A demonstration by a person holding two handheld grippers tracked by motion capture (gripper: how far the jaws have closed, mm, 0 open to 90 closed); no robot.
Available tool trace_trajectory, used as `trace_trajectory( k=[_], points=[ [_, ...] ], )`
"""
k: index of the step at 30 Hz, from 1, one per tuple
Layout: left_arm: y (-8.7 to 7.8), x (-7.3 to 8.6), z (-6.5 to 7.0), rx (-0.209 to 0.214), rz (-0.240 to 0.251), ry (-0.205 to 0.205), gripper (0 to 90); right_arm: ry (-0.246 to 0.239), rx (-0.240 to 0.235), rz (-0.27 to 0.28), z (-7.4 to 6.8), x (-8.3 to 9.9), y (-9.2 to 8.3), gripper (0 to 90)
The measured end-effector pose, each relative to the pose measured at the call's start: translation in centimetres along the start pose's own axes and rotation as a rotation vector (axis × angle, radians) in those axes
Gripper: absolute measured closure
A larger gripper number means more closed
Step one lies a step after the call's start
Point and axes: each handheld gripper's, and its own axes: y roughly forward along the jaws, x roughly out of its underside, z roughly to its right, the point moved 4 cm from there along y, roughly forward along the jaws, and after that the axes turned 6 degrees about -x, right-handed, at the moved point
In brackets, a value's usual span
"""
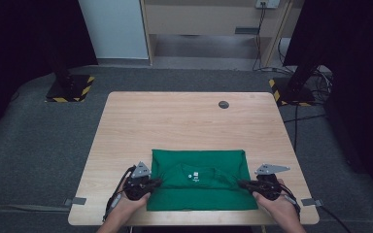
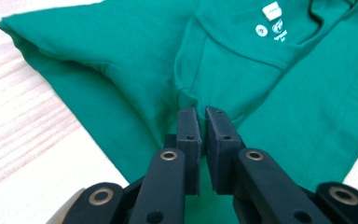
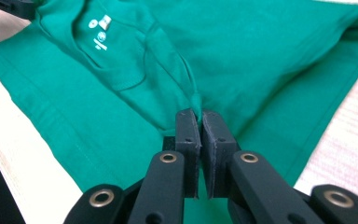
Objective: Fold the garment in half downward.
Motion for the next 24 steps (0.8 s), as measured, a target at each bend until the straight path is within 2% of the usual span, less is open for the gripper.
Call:
trace_trajectory(
  k=[16, 24],
  points=[
    [-0.1, 1.3, 0.2, 0.000, -0.032, 0.016, 82.5, 0.019, -0.001, -0.025, 0.5, 2.3, 0.1, 84.3],
    [0.0, 1.4, 0.3, -0.003, -0.043, 0.017, 81.2, 0.023, -0.003, -0.026, 0.4, 2.5, 0.1, 83.1]
  ],
)
